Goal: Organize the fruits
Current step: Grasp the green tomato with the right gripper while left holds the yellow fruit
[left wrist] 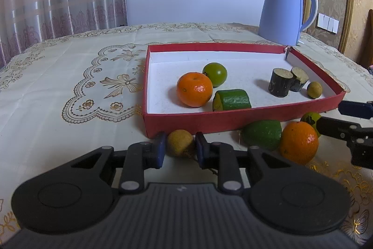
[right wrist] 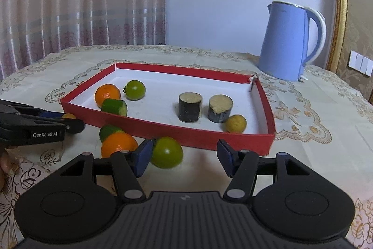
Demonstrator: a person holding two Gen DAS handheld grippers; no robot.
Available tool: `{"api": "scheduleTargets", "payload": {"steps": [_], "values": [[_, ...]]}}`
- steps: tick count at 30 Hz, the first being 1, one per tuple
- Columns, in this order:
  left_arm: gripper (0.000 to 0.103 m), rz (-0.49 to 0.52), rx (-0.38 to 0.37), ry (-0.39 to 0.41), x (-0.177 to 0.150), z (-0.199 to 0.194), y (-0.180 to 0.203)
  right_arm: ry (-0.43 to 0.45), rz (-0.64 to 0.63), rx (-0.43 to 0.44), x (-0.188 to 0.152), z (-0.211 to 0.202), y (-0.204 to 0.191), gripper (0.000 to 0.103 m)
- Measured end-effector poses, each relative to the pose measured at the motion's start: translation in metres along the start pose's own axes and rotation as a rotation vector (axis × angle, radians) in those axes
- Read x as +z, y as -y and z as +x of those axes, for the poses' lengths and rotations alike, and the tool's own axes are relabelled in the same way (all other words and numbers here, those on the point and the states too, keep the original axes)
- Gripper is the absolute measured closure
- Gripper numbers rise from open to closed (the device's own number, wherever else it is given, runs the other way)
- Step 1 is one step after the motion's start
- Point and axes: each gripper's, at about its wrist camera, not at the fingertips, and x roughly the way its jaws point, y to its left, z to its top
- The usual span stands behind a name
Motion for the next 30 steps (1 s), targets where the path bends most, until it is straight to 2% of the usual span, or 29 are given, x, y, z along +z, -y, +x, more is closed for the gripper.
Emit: {"api": "scheduleTargets", "payload": {"steps": [2,8,13,15,30], "values": [[0.079,0.000,0.000,0.000,0.000,0.000,0.000,0.001,-0.001,0.000,0.001,0.003,-0.001,0.043],[0.079,-0.002,-0.001,0.000,0.000,0.000,0.000,-0.016,0.006,0.012,0.002,0.013,-0.004,0.051],[0.079,-0.004,-0.004,0.000,0.000,0.000,-0.001,-0.024,-0.004,0.032,0.004,0.017,-0.010,0.068],[0.079,-0.006,-0.005,0.001,0.000,0.000,-0.001,-0.028,-0.016,0.040,0.003,0.018,-0.014,0.071],[0.079,-0.014,-0.010,0.001,0.000,0.000,-0.001,-0.014,-0.006,0.012,-0.003,0.011,-0.009,0.072]]}}
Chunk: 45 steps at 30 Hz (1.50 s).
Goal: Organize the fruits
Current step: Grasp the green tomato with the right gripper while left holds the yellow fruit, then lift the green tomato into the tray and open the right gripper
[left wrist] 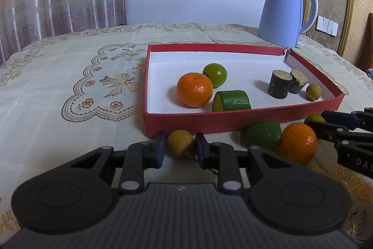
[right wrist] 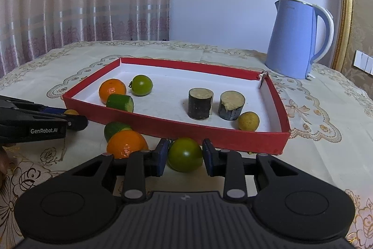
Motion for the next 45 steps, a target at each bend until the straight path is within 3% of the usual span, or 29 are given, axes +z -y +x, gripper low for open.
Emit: {"api": "scheduleTargets", "payload": {"steps": [15,38,45], "values": [[0.079,-0.010,-0.007,0.001,0.000,0.000,-0.001,0.095,0.001,-0.075,0.026,-0.013,0.020,0.072],[0.079,-0.021,-0.012,0.002,0.000,0.000,-0.003,0.018,-0.038,-0.122,0.043,0.051,0.019,0.075],[0.079,-0.022,-0.013,0.002,0.000,0.000,-0.004,0.087,-0.002,-0.078,0.034,0.018,0.021,0.075]]}}
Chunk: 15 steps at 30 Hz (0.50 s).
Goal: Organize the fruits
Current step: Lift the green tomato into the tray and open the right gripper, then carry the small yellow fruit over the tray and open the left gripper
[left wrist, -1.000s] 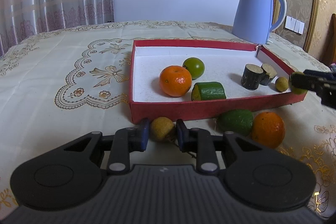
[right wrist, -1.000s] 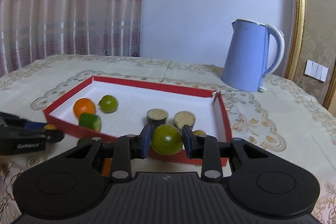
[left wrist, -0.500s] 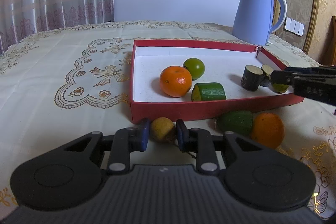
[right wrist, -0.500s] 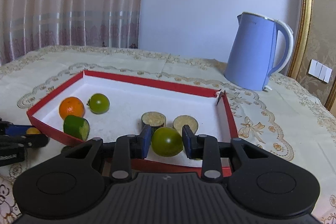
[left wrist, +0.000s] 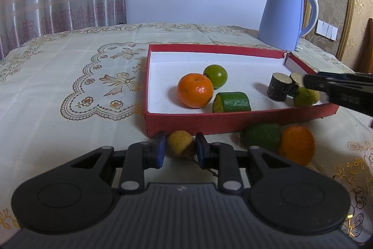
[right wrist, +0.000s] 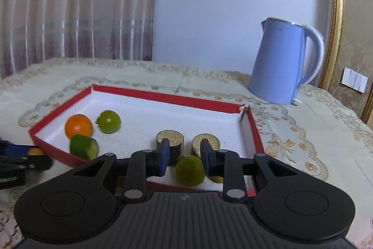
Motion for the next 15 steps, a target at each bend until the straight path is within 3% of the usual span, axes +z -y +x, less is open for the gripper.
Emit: {"api": "scheduleTargets", "payload": {"steps": [8,15], "values": [[0.079,-0.003,-0.001,0.001,0.000,0.000,0.000,-0.037,0.035,0.003,-0.020,-0.031,0.012,0.075],[0.079,-0.004,-0.002,0.001,0.000,0.000,0.000,-0.096,0.069,-0.024,-0.036,-0.026,0.023,0.075]]}}
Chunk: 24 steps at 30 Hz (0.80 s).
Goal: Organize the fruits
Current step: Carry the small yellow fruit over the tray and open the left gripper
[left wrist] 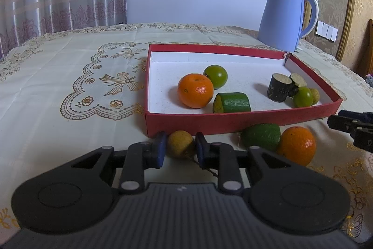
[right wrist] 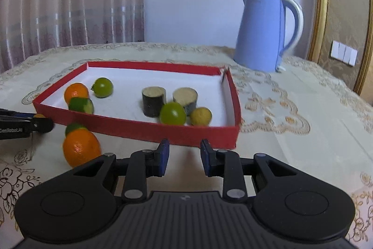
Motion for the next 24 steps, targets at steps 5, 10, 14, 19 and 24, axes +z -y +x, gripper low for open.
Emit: {"api": "scheduleTargets", "payload": {"steps": [5,10,14,19,24], "values": [[0.079,-0.013,-0.001,0.005,0.000,0.000,-0.002,-0.011,0.017,-0.014,-0.004,0.005,0.006,0.075],[0.079,-0.011,0.003,0.015,0.000,-0.005,-0.002,-0.022,0.039,-0.006,-0.006,0.007,0.011,0.075],[0.079,-0.001,0.004,0.033,0.002,-0.013,0.000,-0.031,0.045,-0.001,-0.006,0.008,0.012,0.075],[0.079,0.001,0.009,0.066,0.014,-0.024,-0.001,-0.055,0.052,0.000,-0.005,0.012,0.014,0.075],[0.079,0.023,0.026,0.097,0.032,-0.028,0.002,-0.069,0.052,-0.012,-0.006,0.014,0.014,0.075]]}}
